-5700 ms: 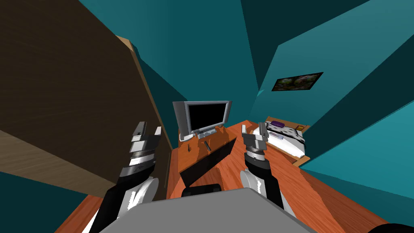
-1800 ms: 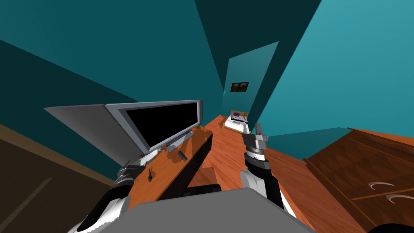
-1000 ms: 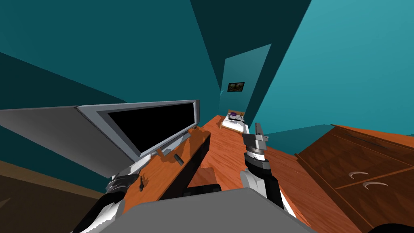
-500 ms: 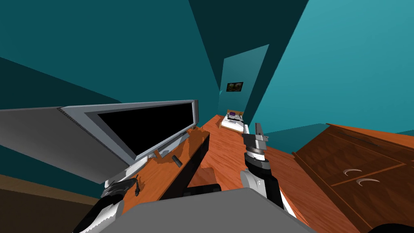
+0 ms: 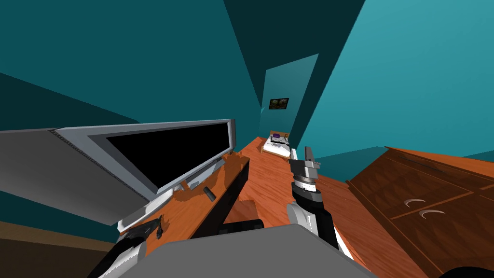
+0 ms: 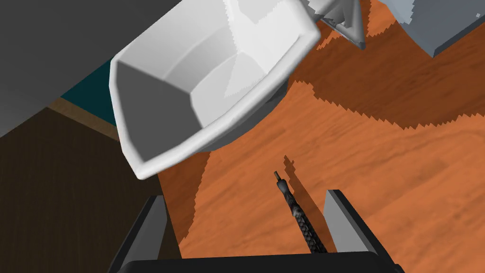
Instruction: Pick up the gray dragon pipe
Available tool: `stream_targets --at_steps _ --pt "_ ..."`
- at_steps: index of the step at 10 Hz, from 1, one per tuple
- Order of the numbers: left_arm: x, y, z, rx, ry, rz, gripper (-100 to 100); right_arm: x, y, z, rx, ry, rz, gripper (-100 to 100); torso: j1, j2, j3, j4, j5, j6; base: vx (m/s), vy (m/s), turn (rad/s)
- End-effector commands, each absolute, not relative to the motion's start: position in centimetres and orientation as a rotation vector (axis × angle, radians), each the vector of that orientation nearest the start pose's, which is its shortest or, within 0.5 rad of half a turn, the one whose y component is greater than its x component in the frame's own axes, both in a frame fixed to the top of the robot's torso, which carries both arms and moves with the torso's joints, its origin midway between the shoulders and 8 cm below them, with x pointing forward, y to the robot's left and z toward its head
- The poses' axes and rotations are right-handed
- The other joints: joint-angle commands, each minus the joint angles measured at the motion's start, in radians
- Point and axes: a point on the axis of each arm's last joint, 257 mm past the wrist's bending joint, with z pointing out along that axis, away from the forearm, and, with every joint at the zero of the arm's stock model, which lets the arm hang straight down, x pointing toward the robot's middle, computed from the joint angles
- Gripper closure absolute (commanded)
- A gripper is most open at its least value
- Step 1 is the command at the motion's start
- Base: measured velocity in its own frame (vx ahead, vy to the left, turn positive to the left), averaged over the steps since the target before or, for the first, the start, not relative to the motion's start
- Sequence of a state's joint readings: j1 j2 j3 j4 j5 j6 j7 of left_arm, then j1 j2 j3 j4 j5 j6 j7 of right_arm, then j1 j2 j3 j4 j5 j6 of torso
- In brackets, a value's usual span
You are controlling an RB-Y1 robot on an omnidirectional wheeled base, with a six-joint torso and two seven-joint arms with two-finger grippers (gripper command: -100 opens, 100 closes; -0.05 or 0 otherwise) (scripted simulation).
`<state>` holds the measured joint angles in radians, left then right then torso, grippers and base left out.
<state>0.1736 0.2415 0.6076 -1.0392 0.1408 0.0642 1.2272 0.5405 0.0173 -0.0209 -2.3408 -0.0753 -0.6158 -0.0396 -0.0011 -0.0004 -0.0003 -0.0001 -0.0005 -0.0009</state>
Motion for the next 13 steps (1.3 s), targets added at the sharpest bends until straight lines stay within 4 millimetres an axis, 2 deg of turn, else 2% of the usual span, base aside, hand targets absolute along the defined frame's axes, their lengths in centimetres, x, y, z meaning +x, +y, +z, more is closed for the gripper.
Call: stream_targets --at_steps 1,4,6,9,13 --pt "24.5 62.6 -48.9 -2.337 -0.449 -0.937 -100 30.4 -29.5 5.9 0.607 0.442 1.376 0 0.000 0.000 0.000 0.000 0.000 0.000 0.039 -0.017 -0.087" --pt "23.1 62.4 -50.8 -2.370 -0.555 -0.897 -100 30.4 -29.5 5.9 0.607 0.442 1.376 0 0.000 0.000 0.000 0.000 0.000 0.000 0.013 -0.008 -0.012" --pt "21.4 62.3 -53.0 -2.402 -0.711 -0.839 -100 30.4 -29.5 5.9 0.607 0.442 1.376 0 0.000 0.001 0.000 0.000 0.000 0.000 0.023 -0.011 -0.036" --pt "19.5 62.0 -55.1 -2.421 -0.905 -0.773 -100 30.4 -29.5 5.9 0.607 0.442 1.376 0 0.000 0.000 0.000 0.000 0.000 0.000 0.026 -0.012 -0.041" --pt "18.5 61.9 -56.1 -2.421 -1.022 -0.733 -100 30.4 -29.5 5.9 0.607 0.442 1.376 0 0.000 0.000 0.000 0.000 0.000 0.000 0.021 -0.012 -0.016"
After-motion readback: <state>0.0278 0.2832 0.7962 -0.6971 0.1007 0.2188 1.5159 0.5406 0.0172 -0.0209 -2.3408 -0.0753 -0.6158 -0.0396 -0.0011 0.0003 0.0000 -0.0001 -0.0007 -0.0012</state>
